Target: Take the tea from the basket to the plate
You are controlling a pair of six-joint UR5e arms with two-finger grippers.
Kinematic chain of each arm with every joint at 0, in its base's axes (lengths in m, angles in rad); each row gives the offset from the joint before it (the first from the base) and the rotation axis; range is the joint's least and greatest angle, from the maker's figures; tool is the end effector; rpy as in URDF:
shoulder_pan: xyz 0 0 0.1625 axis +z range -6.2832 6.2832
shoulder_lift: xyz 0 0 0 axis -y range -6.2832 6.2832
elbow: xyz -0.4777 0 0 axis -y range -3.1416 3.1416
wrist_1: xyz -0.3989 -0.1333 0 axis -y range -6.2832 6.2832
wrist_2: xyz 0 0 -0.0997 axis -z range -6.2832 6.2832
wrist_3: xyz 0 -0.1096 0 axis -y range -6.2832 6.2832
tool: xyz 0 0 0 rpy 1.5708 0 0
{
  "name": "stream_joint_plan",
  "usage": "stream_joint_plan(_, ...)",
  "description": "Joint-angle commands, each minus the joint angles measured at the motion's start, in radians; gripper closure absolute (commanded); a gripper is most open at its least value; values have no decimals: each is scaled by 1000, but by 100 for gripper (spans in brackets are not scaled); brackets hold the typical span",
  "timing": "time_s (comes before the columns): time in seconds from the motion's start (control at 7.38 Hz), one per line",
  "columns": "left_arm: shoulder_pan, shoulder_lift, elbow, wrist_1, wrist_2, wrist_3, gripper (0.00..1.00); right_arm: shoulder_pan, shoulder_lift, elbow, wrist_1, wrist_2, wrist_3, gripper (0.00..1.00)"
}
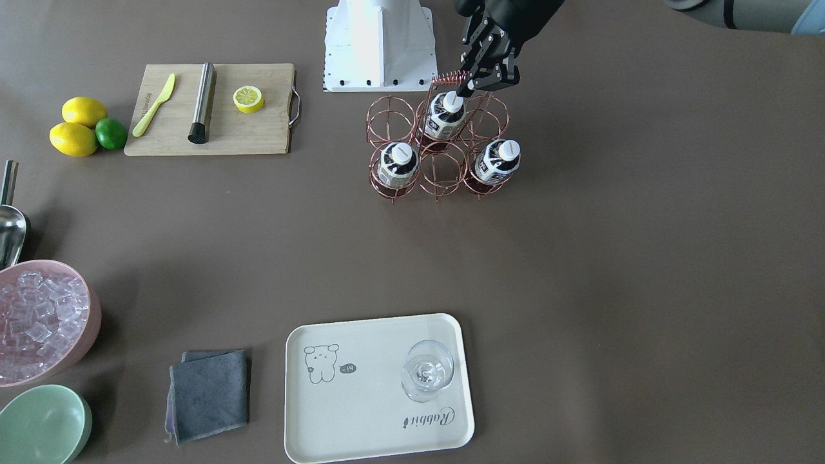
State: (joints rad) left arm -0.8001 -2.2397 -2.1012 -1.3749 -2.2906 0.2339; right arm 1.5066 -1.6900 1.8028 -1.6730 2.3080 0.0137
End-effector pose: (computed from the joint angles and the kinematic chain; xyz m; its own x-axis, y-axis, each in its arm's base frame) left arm 0.3492 -0.4472 0.1258 0.0613 0.9869 -0.1492 -0.3995 0.1612 0.9025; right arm 0.0313 -0.4430 0.6720 0.7392 -0.0409 0.6723 0.0540 0.9985 0.0014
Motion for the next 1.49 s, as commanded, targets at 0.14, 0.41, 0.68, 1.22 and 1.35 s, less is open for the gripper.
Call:
stream_joint_plan(0.14, 48, 11, 32, -116, -6, -113, 100, -78, 10, 51, -52, 227, 250, 1)
stream_joint_plan(0.41, 74, 2, 47, -122, -7, -123, 100, -147, 54, 119, -164, 284, 360, 1)
stream_joint_plan(0.68, 84, -23, 63, -122, -6, -150, 100, -187, 145, 121, -166, 315, 537, 1)
stream_joint_plan(1.22, 79, -35, 49, -121, -9, -150, 100, -379, 336, 113, -145, 412, 1054, 1)
stream_joint_plan(1.35, 78, -35, 47, -121, -10, -150, 100, -408, 422, 92, -143, 410, 1151, 1)
